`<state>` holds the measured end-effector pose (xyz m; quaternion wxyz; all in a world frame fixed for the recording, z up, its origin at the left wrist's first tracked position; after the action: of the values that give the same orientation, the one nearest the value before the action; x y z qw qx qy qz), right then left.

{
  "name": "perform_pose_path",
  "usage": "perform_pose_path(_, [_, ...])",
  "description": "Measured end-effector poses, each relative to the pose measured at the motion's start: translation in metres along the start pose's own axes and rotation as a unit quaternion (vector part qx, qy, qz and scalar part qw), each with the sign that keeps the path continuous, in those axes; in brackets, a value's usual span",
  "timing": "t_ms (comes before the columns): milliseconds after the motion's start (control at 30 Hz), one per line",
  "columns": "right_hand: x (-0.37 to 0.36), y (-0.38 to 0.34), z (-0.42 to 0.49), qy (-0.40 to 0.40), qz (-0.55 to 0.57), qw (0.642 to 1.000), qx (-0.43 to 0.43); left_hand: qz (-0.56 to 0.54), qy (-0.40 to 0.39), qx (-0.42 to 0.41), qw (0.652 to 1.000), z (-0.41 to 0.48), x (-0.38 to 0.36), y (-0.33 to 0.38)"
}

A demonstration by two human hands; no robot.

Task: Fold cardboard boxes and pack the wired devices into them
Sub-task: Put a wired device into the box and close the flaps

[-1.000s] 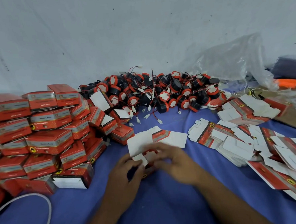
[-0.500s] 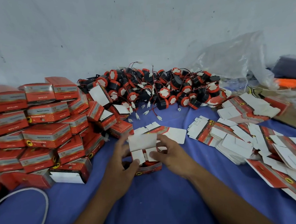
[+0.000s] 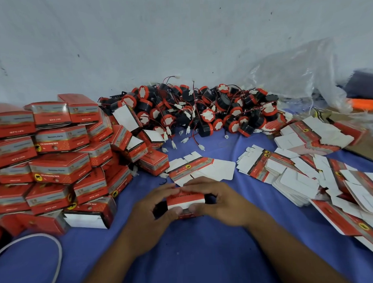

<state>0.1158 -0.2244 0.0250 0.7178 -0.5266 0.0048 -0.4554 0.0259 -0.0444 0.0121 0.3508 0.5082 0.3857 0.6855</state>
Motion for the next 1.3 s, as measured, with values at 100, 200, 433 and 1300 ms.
perform_pose_path(100, [-0.002,0.004,0.001,0.014,0.000,1.000,-0.014,0.002,0.018,-0.010,1.000,0.000,0.001,0.002])
perform_pose_path(200, [-0.005,0.005,0.000,-0.008,-0.022,1.000,-0.012,0.010,0.025,-0.014,1.000,0.000,0.001,0.003])
perform_pose_path(433, [-0.011,0.003,-0.004,-0.054,-0.108,0.993,0.013,0.115,0.019,-0.064,0.991,-0.004,0.001,-0.001])
perform_pose_path(1300, [-0.011,0.000,-0.016,-0.012,-0.193,0.975,0.107,0.104,0.029,-0.054,0.993,-0.008,0.001,-0.007])
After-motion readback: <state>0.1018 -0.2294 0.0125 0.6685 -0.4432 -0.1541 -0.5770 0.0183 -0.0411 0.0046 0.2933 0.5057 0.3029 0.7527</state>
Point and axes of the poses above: each hand's wrist, its own z-axis towards the middle knuckle, its own x-axis out of the back of the hand, y = z × x, the point moved 4 cm from there along z, towards the middle knuckle, and after that the axes turned 12 degrees about x, right-handed, at the moved point
